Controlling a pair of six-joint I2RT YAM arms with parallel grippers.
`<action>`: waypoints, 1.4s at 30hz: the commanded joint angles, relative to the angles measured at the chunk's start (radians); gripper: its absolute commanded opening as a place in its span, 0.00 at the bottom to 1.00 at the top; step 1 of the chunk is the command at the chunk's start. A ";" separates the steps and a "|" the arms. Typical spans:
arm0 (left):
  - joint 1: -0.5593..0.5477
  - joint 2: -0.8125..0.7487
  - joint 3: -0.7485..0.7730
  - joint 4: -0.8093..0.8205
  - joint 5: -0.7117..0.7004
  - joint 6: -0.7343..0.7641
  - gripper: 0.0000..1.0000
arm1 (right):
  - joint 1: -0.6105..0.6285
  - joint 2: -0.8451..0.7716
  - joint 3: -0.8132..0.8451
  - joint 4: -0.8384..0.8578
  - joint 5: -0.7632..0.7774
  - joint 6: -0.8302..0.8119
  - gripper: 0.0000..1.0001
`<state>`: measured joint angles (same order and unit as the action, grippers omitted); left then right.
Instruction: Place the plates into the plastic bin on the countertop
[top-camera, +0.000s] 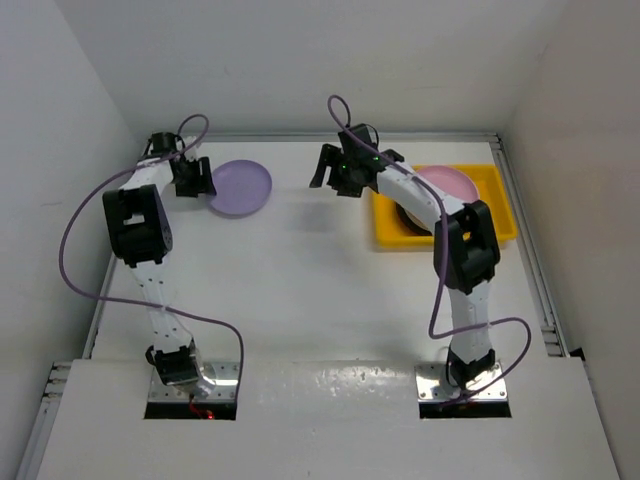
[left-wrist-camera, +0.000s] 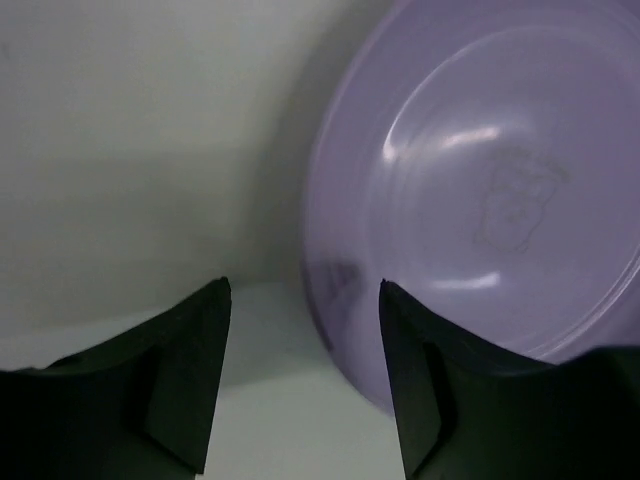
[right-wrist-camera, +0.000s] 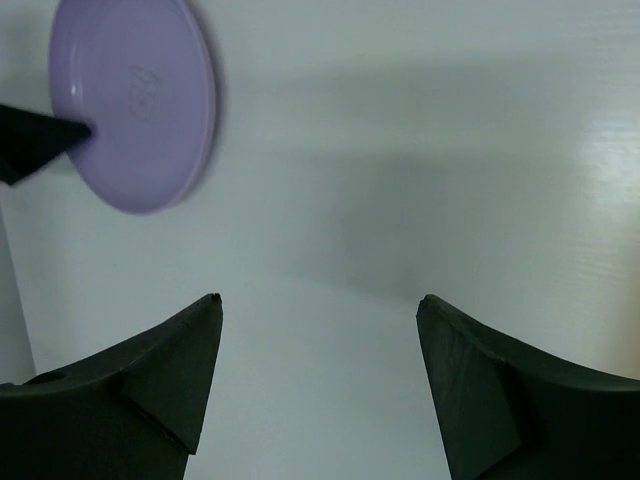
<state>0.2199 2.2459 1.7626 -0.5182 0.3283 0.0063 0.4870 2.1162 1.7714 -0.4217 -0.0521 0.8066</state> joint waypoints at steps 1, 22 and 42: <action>-0.039 0.047 0.072 0.024 -0.052 -0.060 0.64 | -0.004 -0.159 -0.056 0.015 0.049 -0.050 0.77; -0.306 -0.384 -0.026 -0.282 0.357 0.290 0.00 | 0.142 -0.334 -0.210 -0.126 0.163 -0.529 0.78; -0.393 -0.448 -0.063 -0.353 0.466 0.328 0.00 | 0.117 -0.360 -0.435 0.064 0.124 -0.391 0.22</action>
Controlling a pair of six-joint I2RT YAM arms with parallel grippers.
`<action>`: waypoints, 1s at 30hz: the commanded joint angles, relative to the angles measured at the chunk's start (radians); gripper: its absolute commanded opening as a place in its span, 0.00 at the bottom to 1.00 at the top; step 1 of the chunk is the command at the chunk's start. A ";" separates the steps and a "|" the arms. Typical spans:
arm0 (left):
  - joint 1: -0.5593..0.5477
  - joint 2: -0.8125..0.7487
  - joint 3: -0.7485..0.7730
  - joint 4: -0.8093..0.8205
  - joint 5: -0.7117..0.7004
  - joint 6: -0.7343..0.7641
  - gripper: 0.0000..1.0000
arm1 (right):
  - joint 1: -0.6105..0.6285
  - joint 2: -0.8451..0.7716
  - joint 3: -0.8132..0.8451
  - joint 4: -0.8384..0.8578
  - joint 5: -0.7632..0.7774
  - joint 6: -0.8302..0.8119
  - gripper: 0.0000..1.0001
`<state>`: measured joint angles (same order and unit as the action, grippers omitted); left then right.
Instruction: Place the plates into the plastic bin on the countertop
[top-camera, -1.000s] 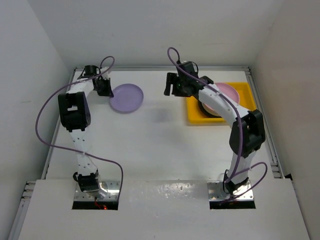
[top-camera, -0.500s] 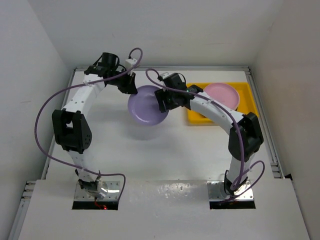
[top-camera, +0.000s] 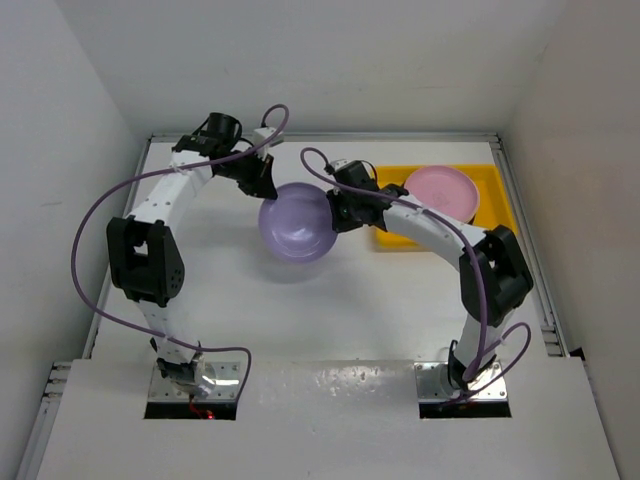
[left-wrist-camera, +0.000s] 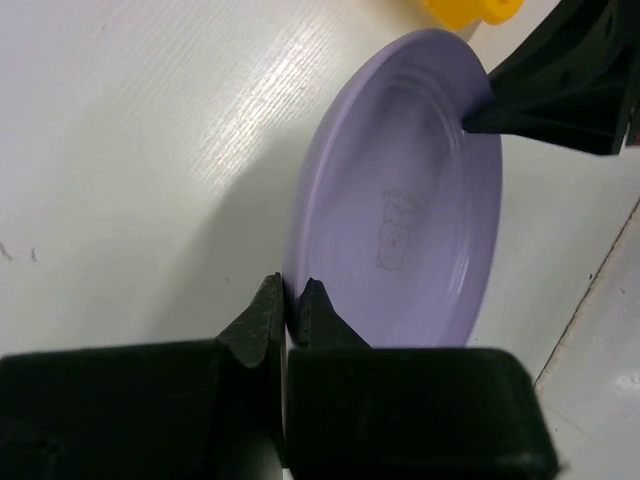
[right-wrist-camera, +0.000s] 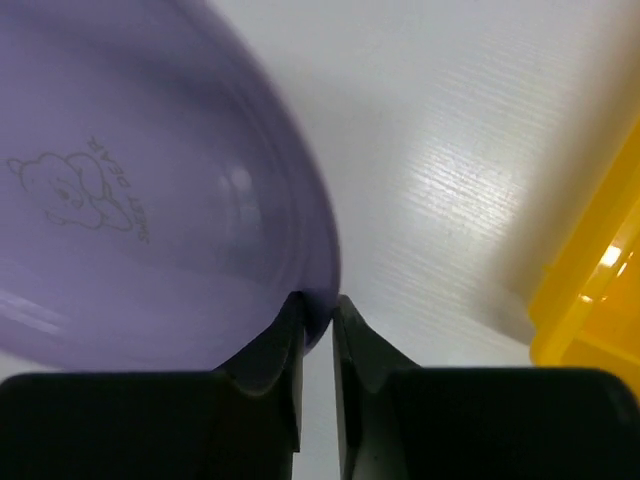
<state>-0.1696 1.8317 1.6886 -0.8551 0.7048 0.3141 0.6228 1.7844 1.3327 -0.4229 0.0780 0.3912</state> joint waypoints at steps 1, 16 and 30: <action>-0.004 -0.034 0.011 -0.016 0.090 0.020 0.00 | -0.023 -0.028 0.003 0.067 -0.009 0.026 0.09; 0.103 -0.005 0.083 -0.025 -0.030 -0.030 1.00 | -0.486 -0.279 -0.113 0.013 -0.117 0.379 0.00; 0.170 -0.005 0.016 -0.025 -0.065 -0.021 1.00 | -0.905 -0.160 -0.014 -0.217 -0.162 0.445 0.00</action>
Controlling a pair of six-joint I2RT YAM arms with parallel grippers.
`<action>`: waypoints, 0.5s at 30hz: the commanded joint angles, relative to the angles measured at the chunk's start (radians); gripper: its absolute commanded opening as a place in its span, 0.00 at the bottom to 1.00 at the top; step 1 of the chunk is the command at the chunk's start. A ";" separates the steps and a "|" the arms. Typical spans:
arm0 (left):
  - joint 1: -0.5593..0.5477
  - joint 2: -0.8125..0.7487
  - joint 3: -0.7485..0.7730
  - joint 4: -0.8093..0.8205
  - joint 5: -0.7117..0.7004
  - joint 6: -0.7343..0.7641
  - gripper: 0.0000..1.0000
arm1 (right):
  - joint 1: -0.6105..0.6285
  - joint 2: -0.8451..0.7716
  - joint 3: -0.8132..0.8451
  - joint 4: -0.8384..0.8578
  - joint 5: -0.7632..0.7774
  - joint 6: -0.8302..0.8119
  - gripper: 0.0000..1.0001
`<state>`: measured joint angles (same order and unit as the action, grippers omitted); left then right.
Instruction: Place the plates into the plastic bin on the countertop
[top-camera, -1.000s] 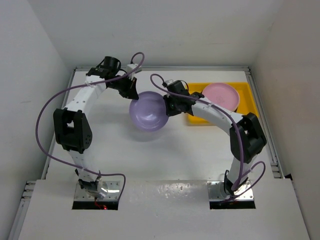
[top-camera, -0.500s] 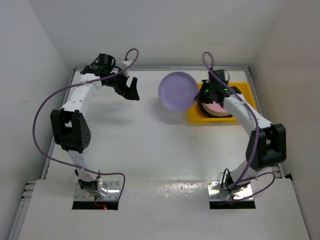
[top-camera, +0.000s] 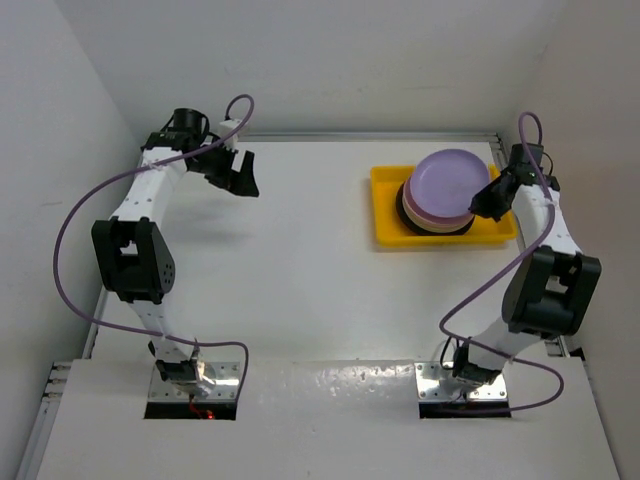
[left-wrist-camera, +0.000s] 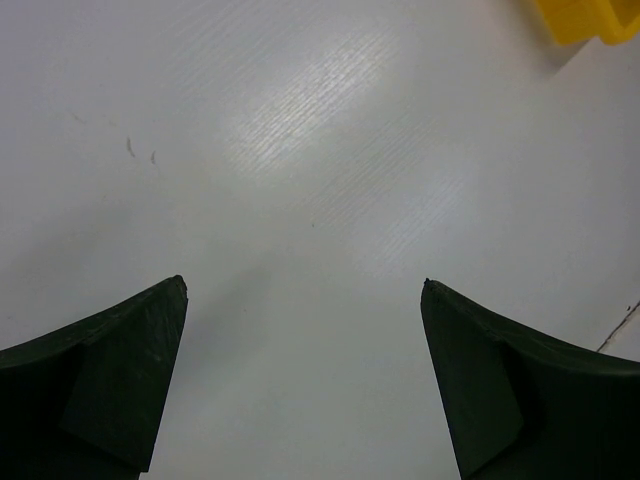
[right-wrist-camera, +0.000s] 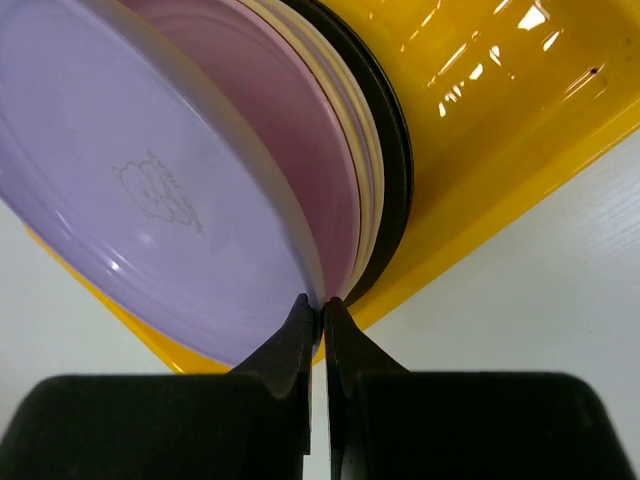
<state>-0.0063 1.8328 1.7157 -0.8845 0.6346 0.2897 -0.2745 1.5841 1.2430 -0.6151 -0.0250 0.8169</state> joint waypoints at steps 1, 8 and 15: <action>0.015 -0.015 -0.011 0.004 0.005 0.003 1.00 | -0.008 0.048 0.088 -0.034 -0.065 0.019 0.00; 0.025 -0.015 -0.031 0.004 0.014 0.012 1.00 | -0.018 0.149 0.134 -0.058 -0.066 -0.009 0.45; 0.025 -0.024 -0.031 0.004 0.023 0.012 1.00 | -0.014 0.149 0.148 -0.123 0.020 -0.094 0.72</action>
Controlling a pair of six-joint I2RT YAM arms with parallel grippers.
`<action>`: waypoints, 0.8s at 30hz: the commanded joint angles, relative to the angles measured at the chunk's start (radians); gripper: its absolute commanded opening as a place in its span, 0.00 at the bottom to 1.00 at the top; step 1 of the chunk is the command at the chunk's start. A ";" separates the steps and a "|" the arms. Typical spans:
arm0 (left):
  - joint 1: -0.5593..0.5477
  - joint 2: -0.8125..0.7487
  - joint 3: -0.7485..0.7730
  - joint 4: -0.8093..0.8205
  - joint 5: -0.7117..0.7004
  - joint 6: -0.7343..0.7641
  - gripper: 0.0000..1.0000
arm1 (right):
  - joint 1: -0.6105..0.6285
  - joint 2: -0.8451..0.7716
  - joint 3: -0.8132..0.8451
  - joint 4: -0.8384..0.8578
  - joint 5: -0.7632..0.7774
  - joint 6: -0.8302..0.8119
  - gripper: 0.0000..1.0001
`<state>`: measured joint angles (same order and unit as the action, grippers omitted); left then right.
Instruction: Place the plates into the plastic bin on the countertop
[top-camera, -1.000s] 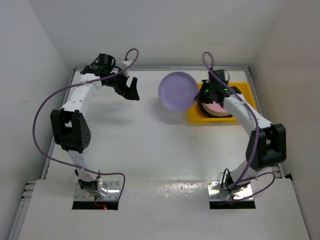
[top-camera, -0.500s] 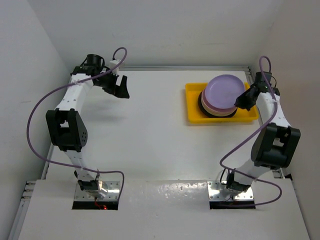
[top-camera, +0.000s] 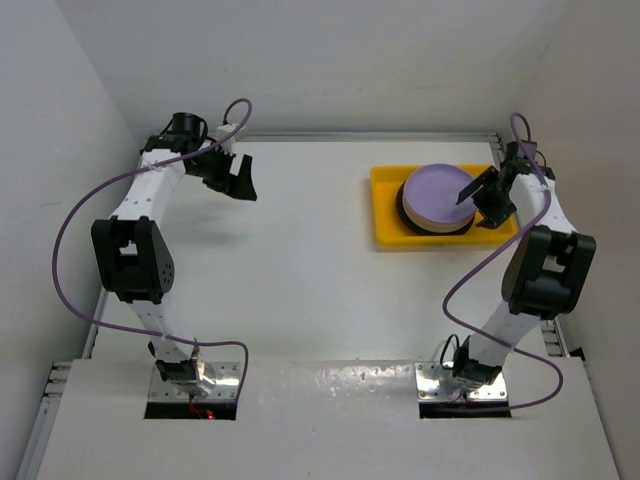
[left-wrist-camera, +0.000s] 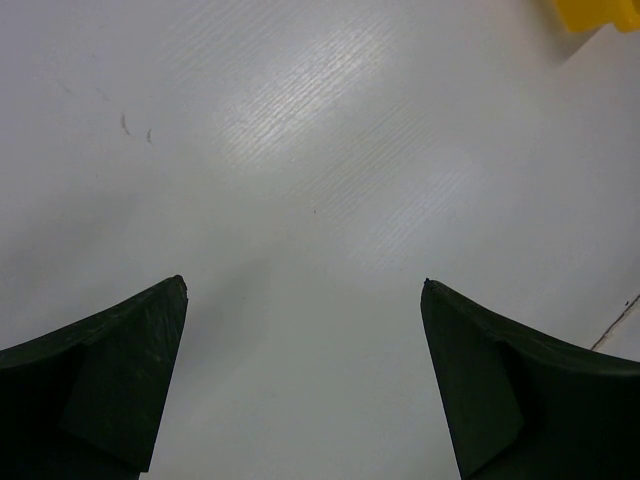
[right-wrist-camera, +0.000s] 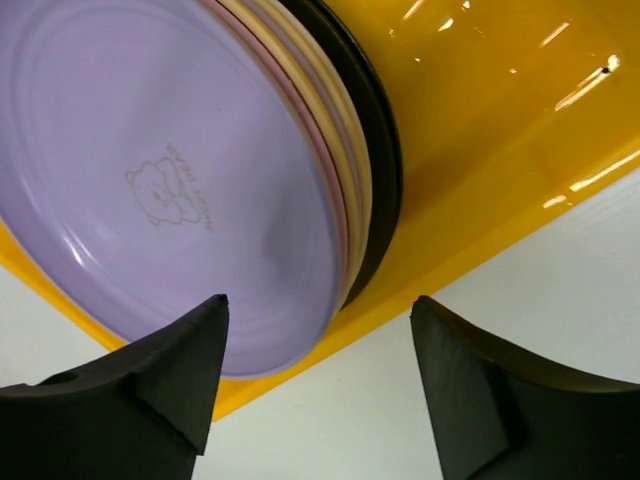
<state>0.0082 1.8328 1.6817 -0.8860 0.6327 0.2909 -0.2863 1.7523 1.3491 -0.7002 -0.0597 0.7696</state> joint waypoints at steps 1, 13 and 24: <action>0.010 -0.024 0.003 0.005 0.025 0.011 1.00 | 0.002 -0.027 0.038 -0.036 0.075 -0.064 0.74; 0.010 -0.142 -0.069 0.005 -0.024 0.030 1.00 | 0.012 -0.675 -0.299 -0.005 0.219 -0.063 1.00; -0.060 -0.605 -0.667 0.053 -0.310 0.269 1.00 | 0.018 -1.284 -0.905 -0.194 -0.021 0.096 1.00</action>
<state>-0.0345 1.3628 1.1599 -0.8494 0.4313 0.4175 -0.2722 0.5739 0.5083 -0.8520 0.0170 0.8097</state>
